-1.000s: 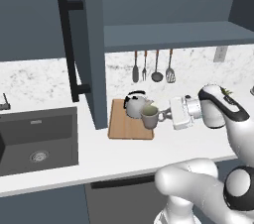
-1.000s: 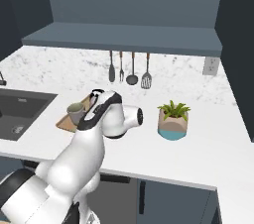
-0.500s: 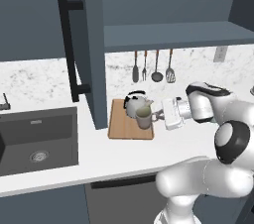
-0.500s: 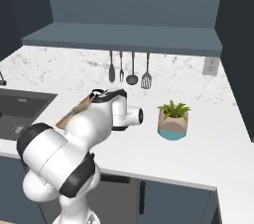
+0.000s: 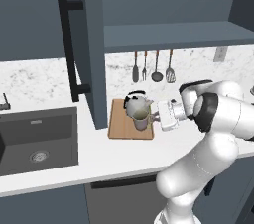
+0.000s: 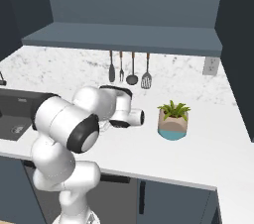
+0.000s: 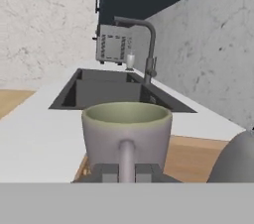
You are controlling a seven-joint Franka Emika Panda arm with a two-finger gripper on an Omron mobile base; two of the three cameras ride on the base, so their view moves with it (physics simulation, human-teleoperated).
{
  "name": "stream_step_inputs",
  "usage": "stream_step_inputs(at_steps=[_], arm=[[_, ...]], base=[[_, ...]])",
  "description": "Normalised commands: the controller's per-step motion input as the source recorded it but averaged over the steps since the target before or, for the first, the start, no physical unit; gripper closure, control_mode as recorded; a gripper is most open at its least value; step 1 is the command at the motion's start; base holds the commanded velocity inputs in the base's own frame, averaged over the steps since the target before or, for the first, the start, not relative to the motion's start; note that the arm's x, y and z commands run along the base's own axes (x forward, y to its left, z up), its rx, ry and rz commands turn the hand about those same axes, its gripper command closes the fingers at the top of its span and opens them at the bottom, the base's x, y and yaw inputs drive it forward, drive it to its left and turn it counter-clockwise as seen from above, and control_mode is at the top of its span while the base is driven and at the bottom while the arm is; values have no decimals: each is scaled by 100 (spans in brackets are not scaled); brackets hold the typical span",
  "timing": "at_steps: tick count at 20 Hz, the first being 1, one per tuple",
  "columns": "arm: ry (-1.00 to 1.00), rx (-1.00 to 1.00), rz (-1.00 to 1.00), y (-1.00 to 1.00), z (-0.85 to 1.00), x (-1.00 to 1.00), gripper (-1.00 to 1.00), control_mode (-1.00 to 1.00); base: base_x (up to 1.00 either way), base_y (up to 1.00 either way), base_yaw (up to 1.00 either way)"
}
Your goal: Pick the kettle from the counter and place it on the tray. Then pick the mug from the cabinet and place it on the tray. Then close the cabinet doors.
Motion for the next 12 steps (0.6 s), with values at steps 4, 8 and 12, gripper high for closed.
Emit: stream_step_inputs(at_steps=[4,8,12], arm=[[0,0,0,12,-39,14,100,-100],[0,0,0,21,-31,4,100,-100],[-1,0,0,26,-20,19,100,-100]], base=[[0,0,0],[0,0,0],[0,0,0]])
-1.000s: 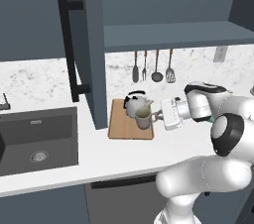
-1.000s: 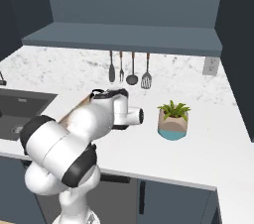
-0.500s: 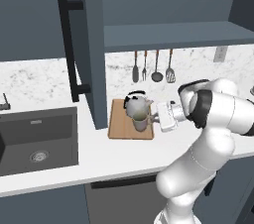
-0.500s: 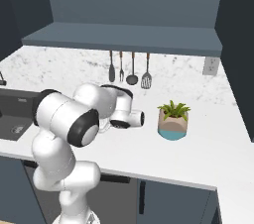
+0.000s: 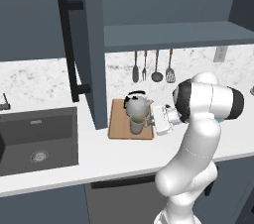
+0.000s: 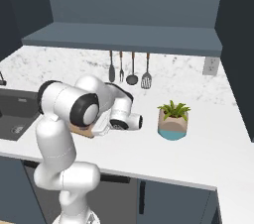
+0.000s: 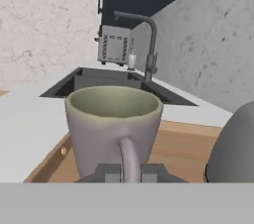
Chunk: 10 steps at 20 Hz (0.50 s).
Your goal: Pick the kettle from the counter and place it on the tray. Then pick the mug from the cabinet and place it on the tray. Then close the cabinet doors.
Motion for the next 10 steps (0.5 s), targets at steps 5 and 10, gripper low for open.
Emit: stream_step_inputs(at_steps=[5,10], arm=[[-2,0,0,9,-16,14,100,-100],[-1,0,0,8,-4,-5,-100,-100]], base=[[0,0,0],[0,0,0]])
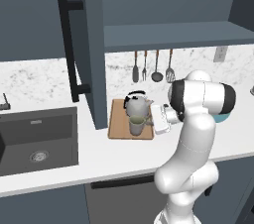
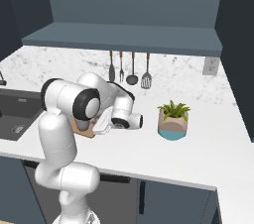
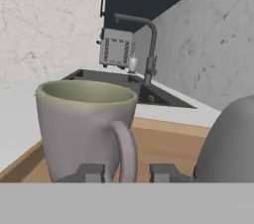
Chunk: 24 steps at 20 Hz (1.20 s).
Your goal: Pick the kettle from the counter and place it on the tray. Then pick the mug from the cabinet and place it on the tray. Then close the cabinet doors.
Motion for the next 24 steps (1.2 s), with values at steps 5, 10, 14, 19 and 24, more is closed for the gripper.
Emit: stream_step_inputs(at_steps=[5,10,14,19,24], arm=[[0,0,0,0,0,-10,-100,-100],[0,0,0,0,4,-16,-100,-100],[-10,0,0,-13,39,-52,-100,-100],[-15,0,0,-22,71,-63,-100,-100],[-14,0,0,-27,77,-65,-100,-100]], base=[[0,0,0],[0,0,0],[0,0,0],[0,0,0],[0,0,0]])
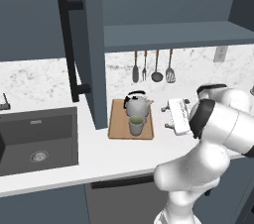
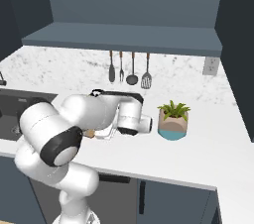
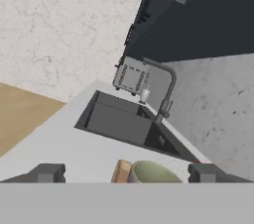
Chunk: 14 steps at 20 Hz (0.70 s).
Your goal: Pick the kettle from the counter and place it on the tray. Then pick the mug from the cabinet and place it on the tray. Then close the cabinet doors.
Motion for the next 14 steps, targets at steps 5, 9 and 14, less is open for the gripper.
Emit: stream_step_inputs(at_steps=[5,9,14], arm=[[-5,-2,0,-26,75,-64,-100,-100],[-3,-2,0,-30,66,-59,-100,-100],[0,0,-5,-9,29,-35,-100,-100]], base=[[0,0,0],[0,0,0],[0,0,0]])
